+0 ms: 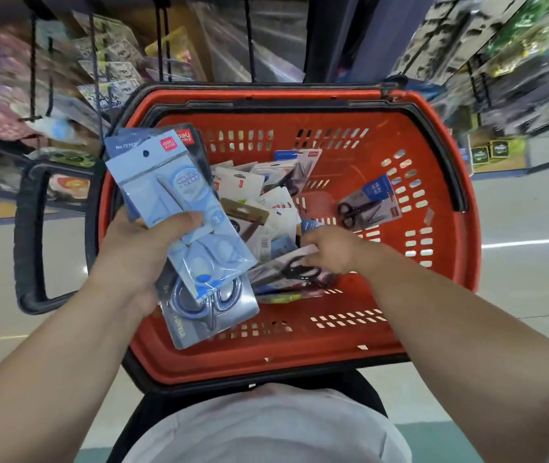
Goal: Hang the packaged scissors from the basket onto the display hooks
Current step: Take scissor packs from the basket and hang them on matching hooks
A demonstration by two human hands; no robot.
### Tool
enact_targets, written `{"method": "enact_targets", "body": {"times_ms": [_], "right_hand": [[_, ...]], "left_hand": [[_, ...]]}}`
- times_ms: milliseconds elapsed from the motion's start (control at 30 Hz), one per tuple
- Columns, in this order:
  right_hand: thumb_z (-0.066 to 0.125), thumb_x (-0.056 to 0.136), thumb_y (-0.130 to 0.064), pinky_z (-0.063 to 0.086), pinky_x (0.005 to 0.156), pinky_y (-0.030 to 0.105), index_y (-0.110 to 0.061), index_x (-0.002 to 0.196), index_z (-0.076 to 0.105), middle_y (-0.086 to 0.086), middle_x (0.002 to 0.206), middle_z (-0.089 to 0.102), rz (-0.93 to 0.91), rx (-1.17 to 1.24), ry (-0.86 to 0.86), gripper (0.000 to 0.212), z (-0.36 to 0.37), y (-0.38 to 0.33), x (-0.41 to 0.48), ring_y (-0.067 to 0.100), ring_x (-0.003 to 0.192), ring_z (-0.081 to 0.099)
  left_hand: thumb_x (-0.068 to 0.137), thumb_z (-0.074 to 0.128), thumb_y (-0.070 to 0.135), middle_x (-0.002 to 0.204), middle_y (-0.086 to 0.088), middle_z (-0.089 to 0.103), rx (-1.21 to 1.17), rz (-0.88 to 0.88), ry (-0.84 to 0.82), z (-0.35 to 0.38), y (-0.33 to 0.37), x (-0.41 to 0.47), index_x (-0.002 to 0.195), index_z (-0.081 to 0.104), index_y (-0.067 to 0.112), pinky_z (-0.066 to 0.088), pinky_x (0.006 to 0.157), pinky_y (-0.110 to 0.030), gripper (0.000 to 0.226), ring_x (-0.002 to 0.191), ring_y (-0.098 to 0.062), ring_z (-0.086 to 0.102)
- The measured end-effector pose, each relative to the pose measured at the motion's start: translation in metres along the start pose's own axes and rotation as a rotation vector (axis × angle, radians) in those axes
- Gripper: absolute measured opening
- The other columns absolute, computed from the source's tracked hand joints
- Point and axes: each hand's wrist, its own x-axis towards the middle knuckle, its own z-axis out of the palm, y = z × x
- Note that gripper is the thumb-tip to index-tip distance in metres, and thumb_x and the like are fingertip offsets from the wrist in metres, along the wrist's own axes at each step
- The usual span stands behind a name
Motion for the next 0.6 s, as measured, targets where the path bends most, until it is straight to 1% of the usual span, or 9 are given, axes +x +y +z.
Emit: {"method": "enact_targets", "body": {"times_ms": [67,133,200,267,333,367,433,500,600], "right_hand": [[0.071,0.099,-0.028,0.034,0.071,0.025,-0.014,0.12,0.07,-0.001,0.099,0.062,-0.008,0.093,0.058,0.026,-0.024,0.003,-0.018,0.019,0.093,0.058],[0.071,0.099,-0.026,0.044,0.065,0.023,-0.014,0.109,0.071,-0.002,0.09,0.068,0.013,0.256,0.135,0.016,-0.046,0.011,-0.042,0.018,0.082,0.065],[0.07,0.099,-0.017,0.056,0.064,0.025,-0.008,0.103,0.069,0.002,0.087,0.072,0.022,0.63,0.221,0.01,-0.065,0.016,-0.071,0.016,0.077,0.071],[0.068,0.099,-0.007,0.06,0.062,0.028,-0.005,0.099,0.067,0.006,0.086,0.073,-0.015,0.997,0.328,0.003,-0.079,0.017,-0.101,0.016,0.076,0.072],[0.063,0.098,0.002,0.061,0.06,0.029,-0.011,0.099,0.067,0.003,0.085,0.075,-0.066,1.204,0.424,0.013,-0.085,0.013,-0.121,0.015,0.073,0.072],[0.061,0.096,0.007,0.061,0.061,0.03,-0.013,0.104,0.067,0.002,0.085,0.076,-0.104,1.264,0.431,0.022,-0.085,0.008,-0.127,0.015,0.073,0.073],[0.06,0.093,0.012,0.063,0.065,0.034,-0.014,0.126,0.065,0.008,0.097,0.076,-0.193,1.341,0.383,0.042,-0.079,-0.004,-0.131,0.02,0.081,0.074],[0.066,0.087,0.006,0.063,0.067,0.038,-0.014,0.14,0.059,0.015,0.11,0.073,-0.247,1.394,0.34,0.057,-0.068,-0.019,-0.128,0.025,0.089,0.073],[0.063,0.081,0.0,0.062,0.066,0.034,-0.018,0.141,0.06,0.011,0.113,0.073,-0.241,1.458,0.309,0.063,-0.052,-0.047,-0.119,0.022,0.09,0.073]], "left_hand": [[0.085,0.079,0.002,0.112,-0.006,0.081,-0.005,0.0,0.003,0.0,0.0,-0.001,0.125,0.072,0.015,0.064,0.075,-0.038,0.042,0.095,-0.026,0.079],[0.085,0.079,0.002,0.109,-0.004,0.081,-0.023,-0.002,0.02,0.002,-0.001,-0.003,0.121,0.073,0.018,0.064,0.074,-0.038,0.039,0.092,-0.024,0.079],[0.086,0.078,0.002,0.109,-0.006,0.081,-0.04,-0.001,0.042,0.005,-0.003,-0.006,0.123,0.073,0.016,0.064,0.078,-0.042,0.039,0.092,-0.025,0.079],[0.087,0.078,0.002,0.111,-0.007,0.081,-0.066,0.005,0.069,0.009,-0.006,-0.008,0.123,0.073,0.016,0.064,0.08,-0.043,0.039,0.093,-0.027,0.078],[0.088,0.078,0.003,0.11,-0.005,0.081,-0.107,0.002,0.092,0.015,-0.007,-0.01,0.12,0.074,0.018,0.063,0.08,-0.043,0.035,0.096,-0.029,0.078],[0.088,0.078,0.004,0.11,-0.005,0.081,-0.13,-0.003,0.102,0.019,-0.007,-0.011,0.121,0.074,0.019,0.063,0.081,-0.044,0.036,0.099,-0.03,0.078],[0.088,0.079,0.005,0.111,-0.006,0.081,-0.173,-0.016,0.104,0.029,-0.006,-0.012,0.125,0.072,0.017,0.063,0.079,-0.044,0.04,0.101,-0.032,0.078],[0.087,0.079,0.003,0.11,-0.008,0.081,-0.205,-0.018,0.071,0.042,-0.003,-0.013,0.125,0.071,0.016,0.064,0.074,-0.042,0.041,0.098,-0.032,0.078],[0.088,0.077,0.001,0.104,-0.008,0.082,-0.233,-0.026,0.029,0.06,0.003,-0.017,0.115,0.073,0.018,0.063,0.069,-0.041,0.033,0.087,-0.027,0.079]]}}
